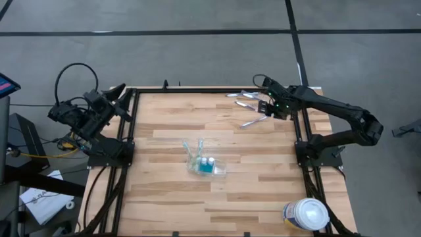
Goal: Pick & Place toothbrushing station
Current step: Put the purple toothbrush into the transparent organizer
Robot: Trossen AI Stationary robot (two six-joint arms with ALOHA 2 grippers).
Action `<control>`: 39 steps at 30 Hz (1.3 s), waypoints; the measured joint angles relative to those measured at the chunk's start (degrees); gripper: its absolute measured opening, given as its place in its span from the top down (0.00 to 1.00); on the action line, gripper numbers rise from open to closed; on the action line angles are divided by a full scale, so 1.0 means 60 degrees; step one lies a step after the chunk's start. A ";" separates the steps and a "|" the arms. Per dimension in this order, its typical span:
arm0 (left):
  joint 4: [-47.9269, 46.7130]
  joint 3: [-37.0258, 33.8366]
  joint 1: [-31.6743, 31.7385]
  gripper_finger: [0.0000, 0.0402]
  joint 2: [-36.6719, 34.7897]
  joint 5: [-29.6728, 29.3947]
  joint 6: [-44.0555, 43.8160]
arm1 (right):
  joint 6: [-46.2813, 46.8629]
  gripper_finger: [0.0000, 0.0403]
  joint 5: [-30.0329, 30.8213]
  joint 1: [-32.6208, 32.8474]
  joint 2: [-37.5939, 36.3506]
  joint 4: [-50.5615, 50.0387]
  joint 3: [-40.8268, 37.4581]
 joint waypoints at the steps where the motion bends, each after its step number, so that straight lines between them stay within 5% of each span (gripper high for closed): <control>1: -0.0003 0.0000 0.0000 0.55 0.0017 -0.0003 -0.0003 | 0.0327 0.62 0.0004 0.0003 0.0084 -0.0254 0.0000; 5: -0.0017 0.0000 0.0000 0.59 0.0106 0.0002 -0.0099 | 0.1291 0.61 0.0080 0.0012 0.0345 -0.0395 -0.0063; 12: -0.0010 0.0000 0.0003 0.65 0.0145 -0.0008 -0.0214 | 0.3296 0.55 -0.0045 0.0200 0.0951 0.2464 -0.1031; 20: 0.0001 0.0000 -0.0125 0.66 0.0118 -0.0420 0.0251 | 0.5189 0.50 0.0157 0.0722 0.1837 0.3088 -0.1166; 39: 0.0005 0.0004 -0.0127 0.66 -0.0001 -0.0738 0.0550 | 0.8460 0.59 0.0571 0.1401 0.3782 0.5896 -0.1162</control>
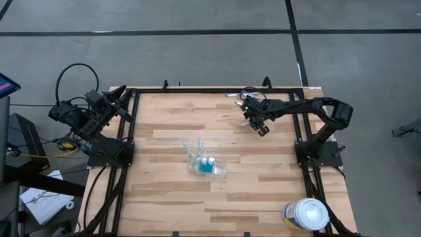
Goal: Pick & Place toothbrushing station
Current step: Put the purple toothbrush into the transparent organizer
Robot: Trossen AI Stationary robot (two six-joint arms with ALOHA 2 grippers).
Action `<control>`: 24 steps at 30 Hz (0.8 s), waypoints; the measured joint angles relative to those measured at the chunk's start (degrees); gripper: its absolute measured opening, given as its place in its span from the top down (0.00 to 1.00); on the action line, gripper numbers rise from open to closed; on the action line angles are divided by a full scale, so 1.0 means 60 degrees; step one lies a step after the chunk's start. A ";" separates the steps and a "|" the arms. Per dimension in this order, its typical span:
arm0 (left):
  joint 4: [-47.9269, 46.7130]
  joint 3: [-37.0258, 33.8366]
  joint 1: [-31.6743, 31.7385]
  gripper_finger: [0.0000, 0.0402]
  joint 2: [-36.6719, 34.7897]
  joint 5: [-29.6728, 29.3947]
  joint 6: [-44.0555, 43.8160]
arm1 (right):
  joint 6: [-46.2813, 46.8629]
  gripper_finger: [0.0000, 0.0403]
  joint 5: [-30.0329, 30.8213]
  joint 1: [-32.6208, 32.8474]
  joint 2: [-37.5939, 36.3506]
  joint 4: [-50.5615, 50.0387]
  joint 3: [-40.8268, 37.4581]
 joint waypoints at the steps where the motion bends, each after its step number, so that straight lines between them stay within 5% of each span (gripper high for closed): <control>1: 0.0005 0.0000 0.0000 0.66 0.0000 -0.0017 -0.0005 | 0.0006 0.60 -0.0004 0.0021 0.0045 0.0058 0.0000; 5: 0.0025 0.0000 0.0000 0.66 0.0000 -0.0191 -0.0028 | -0.0100 0.68 -0.0033 0.0117 0.0053 0.0076 0.0000; 11: 0.0047 0.0000 0.0000 0.66 0.0000 -0.0189 -0.0276 | -0.1178 0.97 -0.0033 0.0040 0.0024 0.0303 0.0000; 24: 0.0062 0.0000 0.0000 0.66 0.0004 -0.0187 -0.0582 | -0.1832 1.00 -0.0573 0.1331 0.0024 0.3148 0.0027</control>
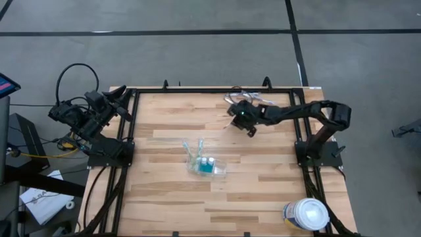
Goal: Pick & Place toothbrushing station
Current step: Put the purple toothbrush into the transparent organizer
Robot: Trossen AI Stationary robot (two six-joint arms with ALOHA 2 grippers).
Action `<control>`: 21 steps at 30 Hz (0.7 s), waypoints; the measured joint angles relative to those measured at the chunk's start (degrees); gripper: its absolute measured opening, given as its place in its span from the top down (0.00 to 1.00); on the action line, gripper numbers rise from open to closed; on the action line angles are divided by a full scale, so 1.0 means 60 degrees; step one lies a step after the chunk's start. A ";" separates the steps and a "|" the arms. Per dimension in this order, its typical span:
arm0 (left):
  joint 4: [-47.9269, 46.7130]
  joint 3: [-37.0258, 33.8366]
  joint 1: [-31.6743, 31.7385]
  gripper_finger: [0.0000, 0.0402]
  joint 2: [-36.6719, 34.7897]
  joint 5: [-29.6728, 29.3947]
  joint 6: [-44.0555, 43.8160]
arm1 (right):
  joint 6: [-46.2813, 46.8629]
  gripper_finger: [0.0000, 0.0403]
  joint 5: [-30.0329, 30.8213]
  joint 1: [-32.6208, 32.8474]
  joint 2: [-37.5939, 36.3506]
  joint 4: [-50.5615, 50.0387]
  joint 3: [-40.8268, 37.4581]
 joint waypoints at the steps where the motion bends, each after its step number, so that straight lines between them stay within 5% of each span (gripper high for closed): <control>1: 0.0000 0.0000 0.0000 0.66 0.0000 0.0001 -0.0056 | 0.0098 1.00 0.0019 0.0240 0.0000 0.0233 0.0032; 10: 0.0000 0.0000 0.0000 0.66 0.0022 0.0110 -0.0683 | -0.0032 1.00 0.0049 0.1734 0.0000 0.2987 0.0454; 21: -0.0003 0.0011 -0.0002 0.66 0.0206 0.0178 -0.1056 | -0.2260 1.00 0.0018 0.2245 -0.0010 0.3293 0.1687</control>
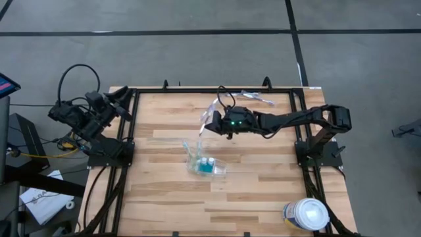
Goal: Pick & Place toothbrushing station
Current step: Put the purple toothbrush into the transparent organizer
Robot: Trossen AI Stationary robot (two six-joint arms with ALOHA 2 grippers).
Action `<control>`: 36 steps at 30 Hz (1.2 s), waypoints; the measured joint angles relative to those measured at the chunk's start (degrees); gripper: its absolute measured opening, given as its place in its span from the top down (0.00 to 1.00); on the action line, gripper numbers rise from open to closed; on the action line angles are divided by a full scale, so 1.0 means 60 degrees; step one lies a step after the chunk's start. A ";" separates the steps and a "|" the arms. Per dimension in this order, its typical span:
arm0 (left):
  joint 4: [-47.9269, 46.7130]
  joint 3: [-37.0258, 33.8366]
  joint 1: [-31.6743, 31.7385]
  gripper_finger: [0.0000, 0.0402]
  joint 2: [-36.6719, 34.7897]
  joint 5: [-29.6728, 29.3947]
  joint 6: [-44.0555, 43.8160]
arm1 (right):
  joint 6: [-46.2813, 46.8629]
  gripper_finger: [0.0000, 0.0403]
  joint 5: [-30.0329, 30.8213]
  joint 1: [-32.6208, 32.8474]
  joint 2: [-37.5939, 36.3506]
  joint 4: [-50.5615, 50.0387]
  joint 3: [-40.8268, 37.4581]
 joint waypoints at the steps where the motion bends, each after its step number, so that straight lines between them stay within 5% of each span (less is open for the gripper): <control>1: 0.0003 0.0000 0.0002 0.66 0.0042 0.0028 -0.0028 | -0.0273 1.00 -0.0013 0.0000 0.0000 0.0019 0.0065; 9: -0.0004 0.0000 0.0002 0.66 0.0816 0.0516 -0.1491 | -0.3054 1.00 -0.0293 -0.0061 -0.0250 -0.0282 0.0218; 17: 0.0000 0.0000 0.0103 0.66 0.1865 0.1265 -0.3423 | -0.6395 1.00 -0.0529 -0.0343 -0.1902 -0.1229 0.0221; 25: -0.0003 -0.0004 0.1300 0.66 0.2535 0.4037 -0.7311 | -0.8490 1.00 -0.1402 -0.0129 -0.3015 -0.2112 0.0418; 36: -0.1108 -0.0015 0.3625 0.65 0.4088 0.8045 -1.2232 | -1.0518 1.00 -0.2653 0.0417 -0.2286 -0.3355 0.2441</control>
